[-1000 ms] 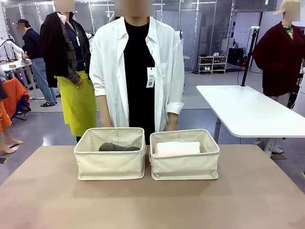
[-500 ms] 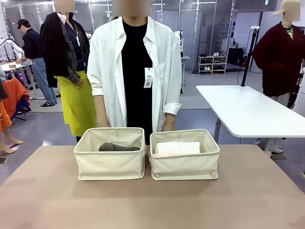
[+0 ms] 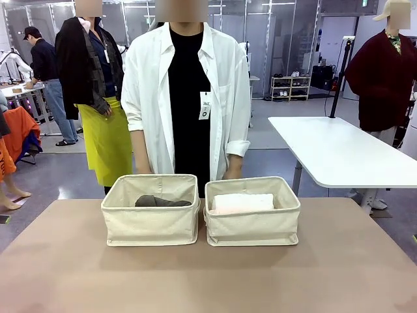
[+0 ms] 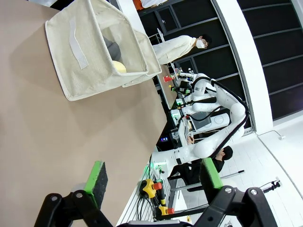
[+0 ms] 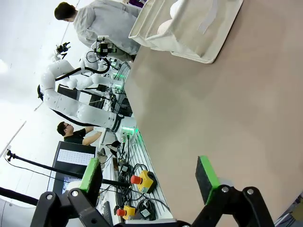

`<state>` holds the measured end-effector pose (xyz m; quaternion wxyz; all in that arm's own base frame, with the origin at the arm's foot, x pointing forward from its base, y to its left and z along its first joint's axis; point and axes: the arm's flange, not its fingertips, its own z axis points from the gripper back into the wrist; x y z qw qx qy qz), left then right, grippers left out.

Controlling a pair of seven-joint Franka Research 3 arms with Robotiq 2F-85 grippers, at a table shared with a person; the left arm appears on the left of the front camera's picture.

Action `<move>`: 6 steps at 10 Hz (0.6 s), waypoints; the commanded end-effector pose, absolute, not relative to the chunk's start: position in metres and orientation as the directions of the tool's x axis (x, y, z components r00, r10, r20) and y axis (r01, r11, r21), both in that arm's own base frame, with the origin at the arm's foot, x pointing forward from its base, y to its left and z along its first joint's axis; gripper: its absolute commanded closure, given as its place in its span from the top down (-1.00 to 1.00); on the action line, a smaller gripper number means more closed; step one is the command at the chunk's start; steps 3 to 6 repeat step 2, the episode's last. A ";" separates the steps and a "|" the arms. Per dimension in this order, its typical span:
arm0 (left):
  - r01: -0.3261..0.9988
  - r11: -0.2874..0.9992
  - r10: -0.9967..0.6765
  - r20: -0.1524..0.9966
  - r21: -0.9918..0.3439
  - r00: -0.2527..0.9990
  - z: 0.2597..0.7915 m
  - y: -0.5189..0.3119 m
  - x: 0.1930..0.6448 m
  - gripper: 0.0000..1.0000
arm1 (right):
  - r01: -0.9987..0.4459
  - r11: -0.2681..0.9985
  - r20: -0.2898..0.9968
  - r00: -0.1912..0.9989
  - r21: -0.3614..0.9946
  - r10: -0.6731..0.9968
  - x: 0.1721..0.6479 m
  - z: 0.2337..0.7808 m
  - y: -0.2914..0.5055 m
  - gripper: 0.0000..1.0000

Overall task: Divide the towels into two baskets.
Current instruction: Pick up one hotel-folded towel from the bottom of the table and place it in the Fabric basket indicated by the person.

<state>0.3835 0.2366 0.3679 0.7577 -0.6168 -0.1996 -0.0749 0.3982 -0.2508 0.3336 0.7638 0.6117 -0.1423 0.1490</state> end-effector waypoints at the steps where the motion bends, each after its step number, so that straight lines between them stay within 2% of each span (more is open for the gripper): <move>1: 0.370 0.234 0.127 0.406 -0.899 0.905 0.372 0.237 0.380 1.00 | -0.408 0.203 0.406 0.912 0.890 0.054 0.393 0.336 -0.245 1.00; 6: 0.370 0.234 0.127 0.406 -0.899 0.905 0.372 0.237 0.380 1.00 | -0.408 0.203 0.406 0.912 0.890 0.054 0.393 0.336 -0.245 1.00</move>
